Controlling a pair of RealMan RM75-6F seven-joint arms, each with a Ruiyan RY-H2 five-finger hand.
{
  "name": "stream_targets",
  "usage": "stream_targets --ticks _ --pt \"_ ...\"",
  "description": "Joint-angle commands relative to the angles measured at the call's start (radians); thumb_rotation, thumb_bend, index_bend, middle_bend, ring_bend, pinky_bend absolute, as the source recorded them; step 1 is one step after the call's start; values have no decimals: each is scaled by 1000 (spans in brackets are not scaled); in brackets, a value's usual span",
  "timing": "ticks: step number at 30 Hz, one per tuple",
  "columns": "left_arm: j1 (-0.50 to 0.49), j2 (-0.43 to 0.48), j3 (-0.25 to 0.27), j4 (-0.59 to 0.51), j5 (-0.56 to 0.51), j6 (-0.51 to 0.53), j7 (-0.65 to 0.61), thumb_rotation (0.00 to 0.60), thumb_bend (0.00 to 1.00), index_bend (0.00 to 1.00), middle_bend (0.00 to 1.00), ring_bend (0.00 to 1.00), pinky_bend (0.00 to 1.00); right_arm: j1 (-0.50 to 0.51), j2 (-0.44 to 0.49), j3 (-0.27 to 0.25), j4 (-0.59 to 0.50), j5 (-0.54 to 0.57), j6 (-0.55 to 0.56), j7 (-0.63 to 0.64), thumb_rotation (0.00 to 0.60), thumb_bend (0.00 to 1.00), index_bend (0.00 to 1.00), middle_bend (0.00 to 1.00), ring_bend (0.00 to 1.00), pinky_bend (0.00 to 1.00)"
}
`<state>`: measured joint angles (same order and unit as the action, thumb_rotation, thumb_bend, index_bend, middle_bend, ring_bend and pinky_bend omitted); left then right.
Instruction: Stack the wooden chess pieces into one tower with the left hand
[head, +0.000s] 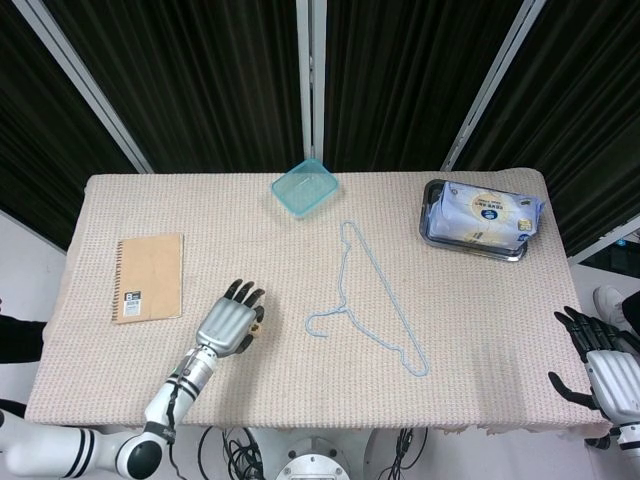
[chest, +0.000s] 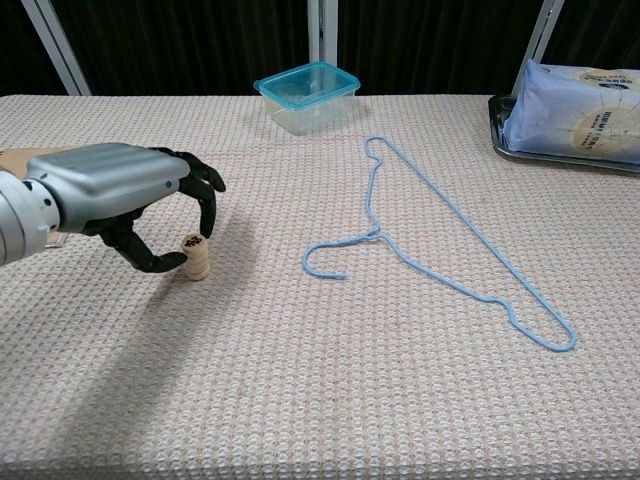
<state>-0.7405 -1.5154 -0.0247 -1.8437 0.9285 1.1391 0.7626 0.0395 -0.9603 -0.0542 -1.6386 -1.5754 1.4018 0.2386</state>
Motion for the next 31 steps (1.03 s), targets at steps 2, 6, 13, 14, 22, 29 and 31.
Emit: stream_targets --ticks 2,6,13,14,22,29,31 --pt "4 15 -2 -19 6 10 0 600 354 371 85 0 0 -1 1 0 1 1 1 2 600 268 0 0 0 0" --pt "20 63 0 -78 21 55 12 600 352 284 66 0 0 -2 2 2 2 3 3 6 600 269 0 0 0 0" --pt "161 156 67 -99 263 304 -50 600 239 142 64 0 0 -12 -8 8 10 -14 42 22 600 266 0 0 0 0" --pt "192 162 81 -73 329 357 -88 600 206 108 62 0 0 -15 -13 11 16 -20 56 25 600 262 0 0 0 0" --pt "468 261 191 169 546 674 -393 600 17 1 0 0 0 -37 -57 19 47 -65 139 0 600 230 0 0 0 0" --pt "563 328 241 254 620 693 -525 600 4 0 0 0 0 -34 -73 17 28 -74 133 -75 600 231 0 0 0 0" --pt "568 340 236 255 637 682 -560 600 4 0 0 0 0 -33 -75 15 22 -75 127 -93 600 231 0 0 0 0"
